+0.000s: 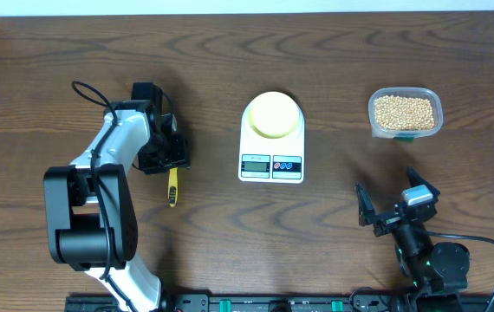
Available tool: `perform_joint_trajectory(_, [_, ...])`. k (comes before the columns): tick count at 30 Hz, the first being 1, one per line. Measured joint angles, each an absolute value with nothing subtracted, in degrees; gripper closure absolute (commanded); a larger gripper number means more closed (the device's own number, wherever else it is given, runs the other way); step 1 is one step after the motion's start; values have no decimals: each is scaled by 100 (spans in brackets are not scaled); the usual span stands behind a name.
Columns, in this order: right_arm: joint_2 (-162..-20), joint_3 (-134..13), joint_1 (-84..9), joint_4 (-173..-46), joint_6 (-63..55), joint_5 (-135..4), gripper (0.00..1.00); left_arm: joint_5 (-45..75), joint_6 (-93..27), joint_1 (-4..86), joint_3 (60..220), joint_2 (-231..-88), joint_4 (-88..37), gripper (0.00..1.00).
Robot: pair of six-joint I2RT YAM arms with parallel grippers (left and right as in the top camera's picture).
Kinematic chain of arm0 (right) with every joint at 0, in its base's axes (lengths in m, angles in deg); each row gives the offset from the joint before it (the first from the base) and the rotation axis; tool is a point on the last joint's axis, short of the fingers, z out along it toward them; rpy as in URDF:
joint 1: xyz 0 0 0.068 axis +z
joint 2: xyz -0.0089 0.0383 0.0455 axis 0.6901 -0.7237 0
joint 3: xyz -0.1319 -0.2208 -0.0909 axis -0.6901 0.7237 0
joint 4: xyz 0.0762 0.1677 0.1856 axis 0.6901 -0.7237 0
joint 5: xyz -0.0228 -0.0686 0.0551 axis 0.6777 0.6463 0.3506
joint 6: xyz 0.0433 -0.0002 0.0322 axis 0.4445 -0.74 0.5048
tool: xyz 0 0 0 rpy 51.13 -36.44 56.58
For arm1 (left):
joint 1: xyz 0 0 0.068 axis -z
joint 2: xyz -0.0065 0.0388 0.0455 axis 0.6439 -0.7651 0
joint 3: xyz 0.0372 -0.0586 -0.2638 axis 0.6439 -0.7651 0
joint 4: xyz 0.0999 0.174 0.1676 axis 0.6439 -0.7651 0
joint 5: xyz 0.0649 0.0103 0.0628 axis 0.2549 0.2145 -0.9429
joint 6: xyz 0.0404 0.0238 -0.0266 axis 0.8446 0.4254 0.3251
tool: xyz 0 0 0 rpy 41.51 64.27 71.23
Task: Scoop item into bowl and weigh 50g on scale
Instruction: 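Lower the left gripper and close it on the scoop handle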
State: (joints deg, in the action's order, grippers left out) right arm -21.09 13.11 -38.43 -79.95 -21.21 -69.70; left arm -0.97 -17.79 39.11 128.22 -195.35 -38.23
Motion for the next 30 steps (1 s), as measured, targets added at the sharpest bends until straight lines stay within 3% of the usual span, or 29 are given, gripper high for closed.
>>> perform_joint_trajectory(19, [-2109,1311,-3843,-7995,-2121,-6970,1,-104,-2083,3911,12470,-19535,-3216,47])
perform_joint_trajectory(28, [-2109,1311,-3843,-7995,-2119,-6970,1,-97,-2081,3917,12472,-19522,-3227,43])
perform_joint_trajectory(30, [-2109,1311,-3843,-7995,-2119,-6967,1,-101,-2083,3915,12468,-19505,-3253,36])
